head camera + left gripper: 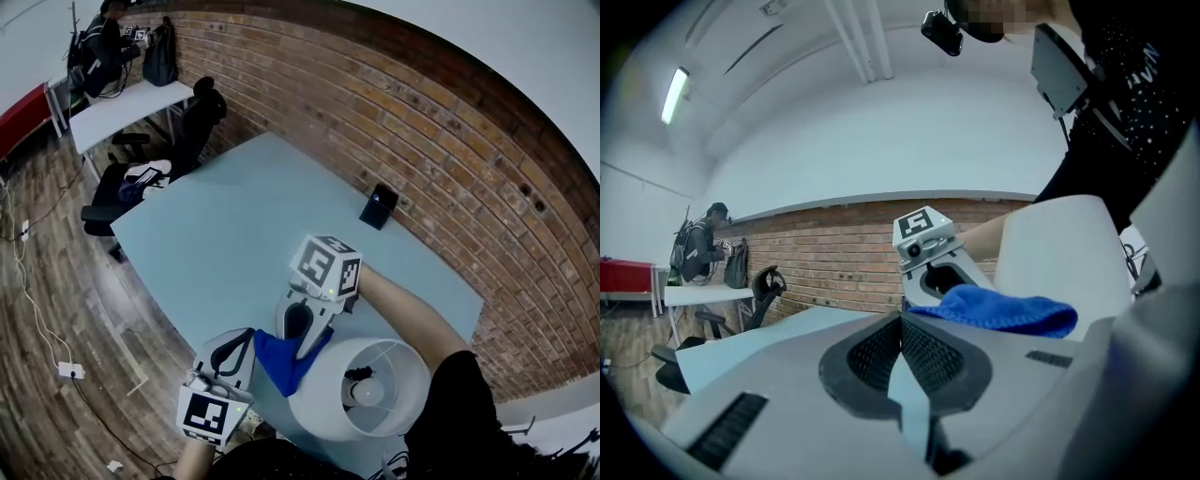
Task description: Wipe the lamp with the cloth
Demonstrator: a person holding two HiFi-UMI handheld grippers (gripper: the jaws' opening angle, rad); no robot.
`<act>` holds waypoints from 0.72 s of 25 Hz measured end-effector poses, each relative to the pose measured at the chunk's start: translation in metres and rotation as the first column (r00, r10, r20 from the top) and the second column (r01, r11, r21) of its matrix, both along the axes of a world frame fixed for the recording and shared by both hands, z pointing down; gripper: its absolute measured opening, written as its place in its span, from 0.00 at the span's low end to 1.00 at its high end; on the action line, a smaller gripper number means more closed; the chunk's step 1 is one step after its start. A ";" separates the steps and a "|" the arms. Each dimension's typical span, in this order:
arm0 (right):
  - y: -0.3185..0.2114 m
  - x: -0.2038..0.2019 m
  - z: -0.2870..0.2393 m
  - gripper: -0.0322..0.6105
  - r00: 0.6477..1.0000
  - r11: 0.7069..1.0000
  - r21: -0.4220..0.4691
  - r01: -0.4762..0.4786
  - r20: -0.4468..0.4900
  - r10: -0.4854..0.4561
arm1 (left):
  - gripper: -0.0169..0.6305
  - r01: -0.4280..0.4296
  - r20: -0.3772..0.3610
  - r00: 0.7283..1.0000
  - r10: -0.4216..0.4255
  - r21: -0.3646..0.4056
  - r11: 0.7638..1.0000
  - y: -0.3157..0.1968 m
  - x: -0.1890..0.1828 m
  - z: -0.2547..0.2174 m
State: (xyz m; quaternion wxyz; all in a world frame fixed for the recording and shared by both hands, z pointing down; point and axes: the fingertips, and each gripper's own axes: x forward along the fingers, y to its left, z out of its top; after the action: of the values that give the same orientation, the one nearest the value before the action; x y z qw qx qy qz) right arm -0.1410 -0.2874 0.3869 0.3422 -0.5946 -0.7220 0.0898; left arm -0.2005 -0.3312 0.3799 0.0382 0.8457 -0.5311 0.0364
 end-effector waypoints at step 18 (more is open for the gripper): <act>-0.058 0.003 -0.136 0.15 0.711 0.718 0.120 -0.686 0.318 0.627 | 0.04 -0.286 -0.067 0.954 0.292 0.095 0.954 -0.037 0.011 -0.043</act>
State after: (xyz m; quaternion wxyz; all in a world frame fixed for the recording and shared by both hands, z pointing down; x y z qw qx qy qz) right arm -0.1379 -0.3452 0.2510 0.2578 -0.2597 -0.9295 0.0454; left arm -0.1899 -0.3679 0.3368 0.0181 0.9159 -0.4007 -0.0151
